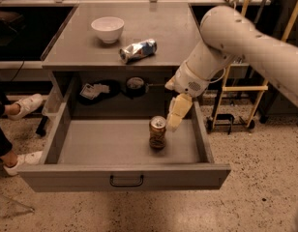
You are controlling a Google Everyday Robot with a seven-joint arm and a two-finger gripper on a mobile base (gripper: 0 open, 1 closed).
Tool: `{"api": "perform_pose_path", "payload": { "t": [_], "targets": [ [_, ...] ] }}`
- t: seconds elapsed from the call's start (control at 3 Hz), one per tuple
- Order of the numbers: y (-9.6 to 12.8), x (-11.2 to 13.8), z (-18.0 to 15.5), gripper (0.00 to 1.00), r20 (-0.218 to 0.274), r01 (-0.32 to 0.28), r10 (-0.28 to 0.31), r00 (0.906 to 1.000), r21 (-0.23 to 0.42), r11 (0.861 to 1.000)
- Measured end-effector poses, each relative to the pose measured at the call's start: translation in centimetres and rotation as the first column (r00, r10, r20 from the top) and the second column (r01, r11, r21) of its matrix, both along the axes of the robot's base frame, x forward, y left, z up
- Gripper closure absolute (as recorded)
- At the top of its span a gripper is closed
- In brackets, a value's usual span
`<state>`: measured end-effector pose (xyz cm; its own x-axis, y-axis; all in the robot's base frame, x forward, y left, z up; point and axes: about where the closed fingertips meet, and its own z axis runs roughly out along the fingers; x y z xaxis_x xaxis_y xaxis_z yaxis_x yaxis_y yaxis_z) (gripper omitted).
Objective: Pick orange can from top drawer and place on counter
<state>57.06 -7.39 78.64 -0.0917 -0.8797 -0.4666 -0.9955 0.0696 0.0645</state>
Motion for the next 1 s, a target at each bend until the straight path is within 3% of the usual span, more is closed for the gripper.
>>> {"api": "perform_pose_path", "payload": {
  "t": [0.33,0.67,1.0],
  "targets": [
    [3.8,4.6,-6.8,0.00,-0.070,0.004,0.001,0.9976,0.080,0.997],
    [4.0,4.8,-9.8,0.00,-0.116,0.008,0.002,0.9933,0.085,0.996],
    [3.5,4.6,-10.4,0.00,-0.118,0.031,-0.021,0.9928,0.087,0.996]
  ]
}}
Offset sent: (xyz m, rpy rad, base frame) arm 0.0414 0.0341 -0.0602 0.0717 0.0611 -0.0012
